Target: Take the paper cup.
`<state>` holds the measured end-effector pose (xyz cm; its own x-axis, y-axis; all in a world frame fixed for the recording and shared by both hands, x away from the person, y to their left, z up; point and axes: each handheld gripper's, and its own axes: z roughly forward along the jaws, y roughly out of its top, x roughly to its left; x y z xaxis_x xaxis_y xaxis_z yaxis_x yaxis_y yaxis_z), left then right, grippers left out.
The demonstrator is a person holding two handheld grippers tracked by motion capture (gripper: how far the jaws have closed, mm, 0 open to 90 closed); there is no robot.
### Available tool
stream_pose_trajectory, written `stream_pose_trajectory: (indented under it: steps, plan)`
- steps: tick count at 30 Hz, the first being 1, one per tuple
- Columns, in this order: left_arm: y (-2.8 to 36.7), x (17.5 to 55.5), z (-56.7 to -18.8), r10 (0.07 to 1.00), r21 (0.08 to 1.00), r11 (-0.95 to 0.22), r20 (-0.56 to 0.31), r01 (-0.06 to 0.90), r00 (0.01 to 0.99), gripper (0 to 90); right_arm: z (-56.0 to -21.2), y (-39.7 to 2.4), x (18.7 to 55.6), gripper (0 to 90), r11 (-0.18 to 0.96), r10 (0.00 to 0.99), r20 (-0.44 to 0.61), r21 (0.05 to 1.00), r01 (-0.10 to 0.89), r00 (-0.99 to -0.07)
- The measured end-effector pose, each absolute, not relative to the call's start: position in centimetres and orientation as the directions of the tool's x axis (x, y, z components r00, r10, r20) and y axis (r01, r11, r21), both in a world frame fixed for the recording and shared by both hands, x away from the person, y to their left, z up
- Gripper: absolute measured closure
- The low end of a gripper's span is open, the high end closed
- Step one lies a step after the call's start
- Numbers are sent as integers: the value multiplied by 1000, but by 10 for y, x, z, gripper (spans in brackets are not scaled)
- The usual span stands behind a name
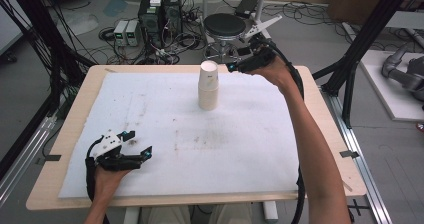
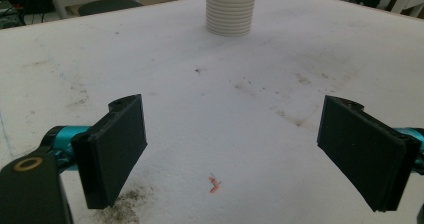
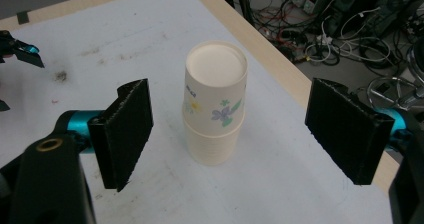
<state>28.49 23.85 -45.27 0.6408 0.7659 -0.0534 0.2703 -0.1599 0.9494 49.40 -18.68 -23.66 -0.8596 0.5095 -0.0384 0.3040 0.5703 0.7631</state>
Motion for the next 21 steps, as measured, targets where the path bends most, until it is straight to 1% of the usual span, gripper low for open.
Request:
stream_pose_trajectory:
  steps: [6,11,18,20,21]
  plan:
    - [238,286,-453,765,947,-165,-53,275,641,121,-237,-160,510,196,624,488,-57,720,303,-871]
    - [238,286,-453,766,947,-166,-52,275,641,121,-242,-142,518,196,653,475,-47,689,316,-879]
    - [239,287,-452,764,943,-171,-55,285,643,121,-247,-124,528,196,692,468,-57,644,325,-882]
    - [238,287,-453,764,943,-167,-60,287,642,121,-248,-122,531,196,687,466,-50,650,325,-883]
    - [239,287,-452,764,942,-169,-60,289,643,121,-249,-121,532,196,685,474,-39,644,340,-880]
